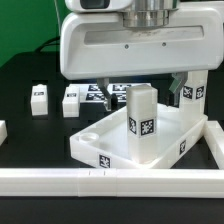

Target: Assemble desk

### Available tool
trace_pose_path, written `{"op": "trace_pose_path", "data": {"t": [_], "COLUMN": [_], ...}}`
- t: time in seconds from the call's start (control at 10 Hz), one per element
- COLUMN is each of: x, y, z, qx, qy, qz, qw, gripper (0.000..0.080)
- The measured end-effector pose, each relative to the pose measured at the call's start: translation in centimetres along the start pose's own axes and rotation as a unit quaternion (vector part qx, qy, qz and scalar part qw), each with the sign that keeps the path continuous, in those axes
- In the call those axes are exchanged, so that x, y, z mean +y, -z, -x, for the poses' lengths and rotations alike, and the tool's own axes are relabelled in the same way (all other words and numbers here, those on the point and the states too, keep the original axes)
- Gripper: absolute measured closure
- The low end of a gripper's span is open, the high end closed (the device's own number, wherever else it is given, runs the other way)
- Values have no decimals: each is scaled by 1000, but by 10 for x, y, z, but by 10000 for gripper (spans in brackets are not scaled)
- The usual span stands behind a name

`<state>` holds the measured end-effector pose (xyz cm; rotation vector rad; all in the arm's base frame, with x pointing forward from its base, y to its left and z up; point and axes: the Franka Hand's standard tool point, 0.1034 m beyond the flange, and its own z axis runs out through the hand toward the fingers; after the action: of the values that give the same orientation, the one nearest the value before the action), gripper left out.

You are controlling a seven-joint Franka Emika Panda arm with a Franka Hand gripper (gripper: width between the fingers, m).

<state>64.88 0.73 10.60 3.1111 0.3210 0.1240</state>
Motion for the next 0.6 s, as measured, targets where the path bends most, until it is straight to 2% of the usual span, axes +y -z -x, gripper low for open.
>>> {"op": "trace_pose_path", "data": {"t": [0.1, 0.2, 0.3, 0.4, 0.5, 0.6], "x": [0, 0, 0, 0, 0, 0], "y": [0, 0, 0, -1, -1, -1], "z": [0, 0, 0, 1, 1, 1], "qx": [0, 0, 0, 0, -1, -1], "qy": [13, 12, 12, 3, 3, 2], "qz": [0, 0, 0, -1, 0, -1], "qw": [1000, 1000, 1000, 1000, 1000, 1000], "gripper": [150, 250, 385, 385, 511, 511]}}
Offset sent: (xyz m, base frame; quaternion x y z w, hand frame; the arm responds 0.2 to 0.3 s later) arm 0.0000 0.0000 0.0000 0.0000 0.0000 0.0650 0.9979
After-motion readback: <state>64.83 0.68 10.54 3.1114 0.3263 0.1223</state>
